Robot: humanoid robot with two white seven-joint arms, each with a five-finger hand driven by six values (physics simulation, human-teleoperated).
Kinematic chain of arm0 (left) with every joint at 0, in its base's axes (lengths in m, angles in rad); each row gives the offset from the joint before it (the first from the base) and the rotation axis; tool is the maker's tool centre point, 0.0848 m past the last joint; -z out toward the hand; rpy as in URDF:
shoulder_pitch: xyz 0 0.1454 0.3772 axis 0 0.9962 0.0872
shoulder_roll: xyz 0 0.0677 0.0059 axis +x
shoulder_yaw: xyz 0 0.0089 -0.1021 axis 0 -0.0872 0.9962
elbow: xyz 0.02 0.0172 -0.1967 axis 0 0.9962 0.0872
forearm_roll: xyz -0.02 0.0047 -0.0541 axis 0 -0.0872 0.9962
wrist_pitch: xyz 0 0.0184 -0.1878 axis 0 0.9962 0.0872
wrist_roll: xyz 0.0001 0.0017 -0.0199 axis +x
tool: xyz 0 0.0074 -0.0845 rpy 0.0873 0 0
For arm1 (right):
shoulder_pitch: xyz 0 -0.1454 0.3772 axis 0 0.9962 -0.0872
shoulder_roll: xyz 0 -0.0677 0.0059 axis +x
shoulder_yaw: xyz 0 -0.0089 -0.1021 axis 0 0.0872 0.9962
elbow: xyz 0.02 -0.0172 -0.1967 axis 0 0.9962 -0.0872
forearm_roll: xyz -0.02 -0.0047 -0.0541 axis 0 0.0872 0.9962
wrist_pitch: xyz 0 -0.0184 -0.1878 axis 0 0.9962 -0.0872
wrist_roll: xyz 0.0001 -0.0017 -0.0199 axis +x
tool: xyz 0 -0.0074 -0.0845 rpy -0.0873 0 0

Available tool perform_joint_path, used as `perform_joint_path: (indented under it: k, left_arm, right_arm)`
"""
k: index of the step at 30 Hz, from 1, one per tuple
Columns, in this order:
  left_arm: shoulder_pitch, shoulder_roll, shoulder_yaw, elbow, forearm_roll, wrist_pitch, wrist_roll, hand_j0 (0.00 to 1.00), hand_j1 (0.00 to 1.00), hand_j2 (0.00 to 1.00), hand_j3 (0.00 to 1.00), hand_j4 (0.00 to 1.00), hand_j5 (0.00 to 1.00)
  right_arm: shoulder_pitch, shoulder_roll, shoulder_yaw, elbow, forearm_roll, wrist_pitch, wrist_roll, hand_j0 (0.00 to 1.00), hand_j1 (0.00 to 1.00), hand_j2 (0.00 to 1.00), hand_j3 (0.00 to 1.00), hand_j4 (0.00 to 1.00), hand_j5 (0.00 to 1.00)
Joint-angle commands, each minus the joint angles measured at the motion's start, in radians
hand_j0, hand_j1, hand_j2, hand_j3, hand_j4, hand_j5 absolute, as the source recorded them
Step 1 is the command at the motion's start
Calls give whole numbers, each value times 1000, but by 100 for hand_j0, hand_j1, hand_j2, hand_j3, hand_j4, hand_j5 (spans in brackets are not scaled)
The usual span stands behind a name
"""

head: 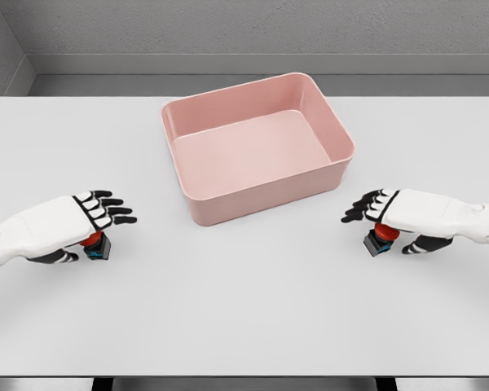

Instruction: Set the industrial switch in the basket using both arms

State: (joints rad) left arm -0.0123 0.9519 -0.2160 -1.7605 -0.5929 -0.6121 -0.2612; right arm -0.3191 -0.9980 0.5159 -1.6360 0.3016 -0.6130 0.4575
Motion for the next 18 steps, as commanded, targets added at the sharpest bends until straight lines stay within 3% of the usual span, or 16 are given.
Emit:
perform_joint_path:
  k: [1, 8, 11, 15, 18]
  left_arm:
    - [0, -12, 0, 1, -13, 1, 0, 100, 100, 100, 100, 100, 100]
    - [2, -16, -16, 4, -27, 1, 2, 100, 100, 100, 100, 100, 100]
    - [2, -10, -16, 6, -27, 1, 2, 86, 86, 86, 86, 86, 86]
    - [2, -4, -11, 9, -25, 1, 0, 78, 78, 78, 78, 78, 78]
    - [3, -4, -11, 9, -22, 1, 5, 53, 53, 53, 53, 53, 53]
  right_arm:
    - [0, -1, 7, -1, -2, 2, 0, 95, 95, 95, 95, 95, 95]
    - [0, -1, 10, 1, 11, 2, 1, 86, 86, 86, 86, 86, 86]
    - [0, 1, 10, 1, 11, 2, 1, 84, 84, 84, 84, 84, 84]
    - [0, 1, 23, 1, 11, 2, 4, 83, 83, 83, 83, 83, 83]
    - [0, 1, 23, 1, 11, 2, 6, 83, 83, 83, 83, 83, 83]
